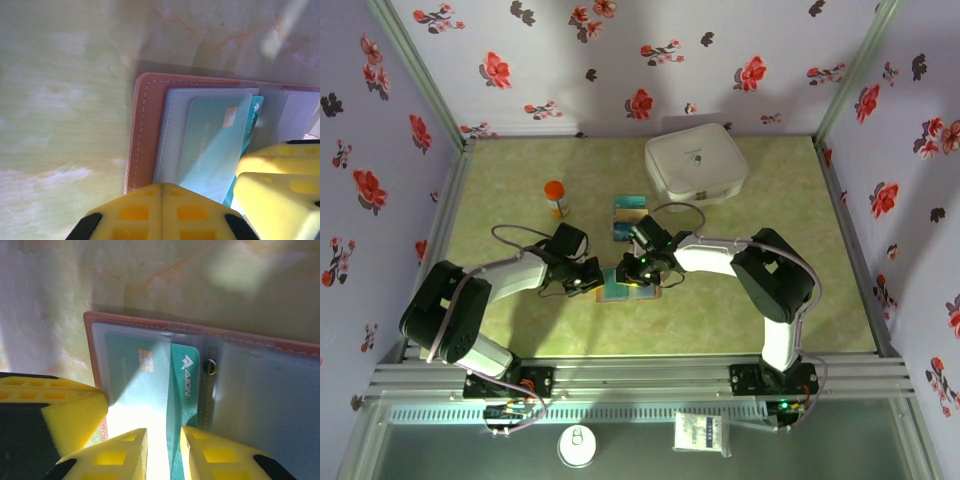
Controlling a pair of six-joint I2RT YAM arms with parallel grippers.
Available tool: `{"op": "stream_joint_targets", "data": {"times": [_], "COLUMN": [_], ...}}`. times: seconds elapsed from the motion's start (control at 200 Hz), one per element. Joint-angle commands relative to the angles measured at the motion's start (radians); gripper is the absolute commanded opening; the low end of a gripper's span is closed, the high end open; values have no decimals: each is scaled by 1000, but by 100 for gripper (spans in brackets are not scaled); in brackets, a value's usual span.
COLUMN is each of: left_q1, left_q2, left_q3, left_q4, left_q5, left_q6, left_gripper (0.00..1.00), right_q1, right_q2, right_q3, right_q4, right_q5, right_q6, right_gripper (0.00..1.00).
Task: Take the credit cards out of the card holder
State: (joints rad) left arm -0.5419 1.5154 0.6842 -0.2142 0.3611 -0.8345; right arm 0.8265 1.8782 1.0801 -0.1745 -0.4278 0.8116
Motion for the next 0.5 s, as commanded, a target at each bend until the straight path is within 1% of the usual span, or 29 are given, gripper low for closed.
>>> {"op": "stream_joint_targets", "data": {"times": [0.0, 0.2, 0.495], "left_q1": [7, 8, 2], "left_q2": [-14, -19, -37], "left_q3": [-7, -1, 50], "left_q4": [-41, -47, -79], "left_q5": [-24, -23, -8], "left_q6": [17, 19, 21], "left_gripper": [1, 1, 1], "right_q1": [0, 0, -9], "right_q2": [-9, -39, -83], "right_q3": [17, 19, 14], "right_q4": [-59, -65, -77], "right_q5": [46, 44, 53], "right_q6": [-22, -26, -32], "right_gripper": [26, 26, 26]}}
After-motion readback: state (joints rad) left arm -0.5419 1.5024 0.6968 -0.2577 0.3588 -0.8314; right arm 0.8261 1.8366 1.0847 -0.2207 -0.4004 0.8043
